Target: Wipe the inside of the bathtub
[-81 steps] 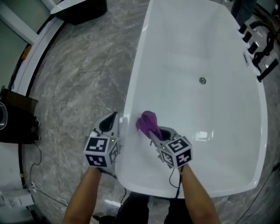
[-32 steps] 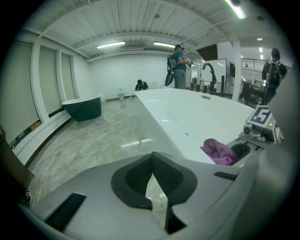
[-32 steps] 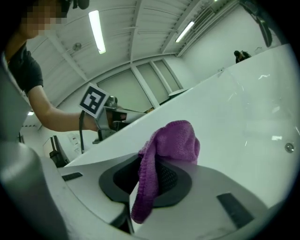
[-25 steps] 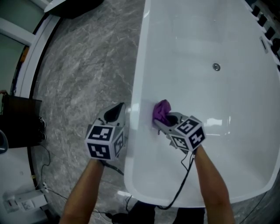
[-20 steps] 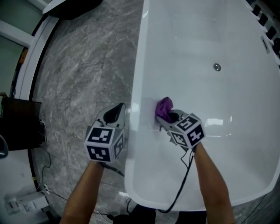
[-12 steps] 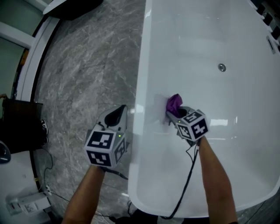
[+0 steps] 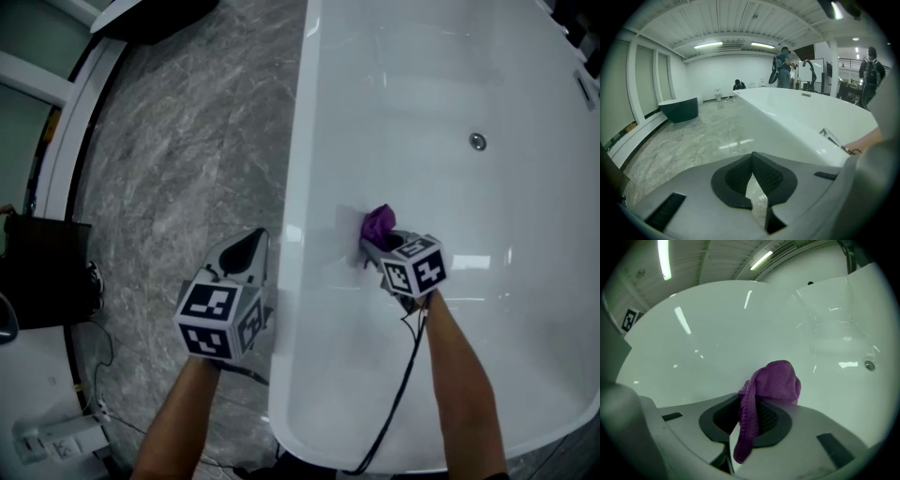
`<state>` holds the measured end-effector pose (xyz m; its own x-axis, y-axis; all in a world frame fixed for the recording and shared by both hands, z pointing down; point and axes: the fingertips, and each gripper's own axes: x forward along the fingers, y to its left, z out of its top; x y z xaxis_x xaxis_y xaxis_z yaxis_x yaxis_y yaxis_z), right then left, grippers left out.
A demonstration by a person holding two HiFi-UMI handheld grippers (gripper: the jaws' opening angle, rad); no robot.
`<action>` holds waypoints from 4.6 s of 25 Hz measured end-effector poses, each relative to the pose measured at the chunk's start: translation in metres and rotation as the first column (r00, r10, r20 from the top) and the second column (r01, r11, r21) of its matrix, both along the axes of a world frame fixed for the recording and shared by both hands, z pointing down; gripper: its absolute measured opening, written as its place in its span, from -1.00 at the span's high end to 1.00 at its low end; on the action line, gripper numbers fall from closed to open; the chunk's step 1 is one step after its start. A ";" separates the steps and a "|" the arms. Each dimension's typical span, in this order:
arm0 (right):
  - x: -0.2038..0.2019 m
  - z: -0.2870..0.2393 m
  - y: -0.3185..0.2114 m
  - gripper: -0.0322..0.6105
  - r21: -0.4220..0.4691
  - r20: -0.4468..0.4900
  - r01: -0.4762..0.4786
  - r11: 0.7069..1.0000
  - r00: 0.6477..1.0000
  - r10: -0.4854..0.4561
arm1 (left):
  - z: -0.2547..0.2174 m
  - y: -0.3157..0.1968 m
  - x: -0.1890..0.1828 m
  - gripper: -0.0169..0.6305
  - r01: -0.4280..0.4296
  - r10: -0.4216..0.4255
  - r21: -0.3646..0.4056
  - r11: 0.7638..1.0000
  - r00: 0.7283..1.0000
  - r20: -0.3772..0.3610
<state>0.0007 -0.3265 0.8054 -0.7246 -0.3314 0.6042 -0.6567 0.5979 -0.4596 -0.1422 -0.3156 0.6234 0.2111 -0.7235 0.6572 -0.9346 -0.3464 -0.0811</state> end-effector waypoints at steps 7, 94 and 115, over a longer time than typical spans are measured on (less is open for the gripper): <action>-0.039 -0.141 0.025 0.71 0.150 0.126 0.153 0.977 0.977 -0.173 | -0.035 0.008 0.007 0.93 -0.009 0.009 0.007 1.000 1.000 -0.020; -0.014 0.022 0.120 0.71 0.022 -0.181 0.411 0.912 0.898 -0.400 | 0.006 0.069 -0.011 0.93 0.020 -0.022 -0.066 0.998 0.999 -0.037; -0.054 -0.111 0.188 0.71 0.208 -0.087 0.539 0.816 0.841 -0.534 | -0.036 0.100 -0.022 0.93 0.006 -0.007 -0.079 0.997 1.000 -0.011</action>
<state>-0.0534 -0.1383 0.6949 -0.8121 -0.0177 0.5832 -0.2116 0.9404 -0.2662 -0.1643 -0.2152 0.5877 0.2138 -0.6709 0.7100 -0.9376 -0.3450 -0.0436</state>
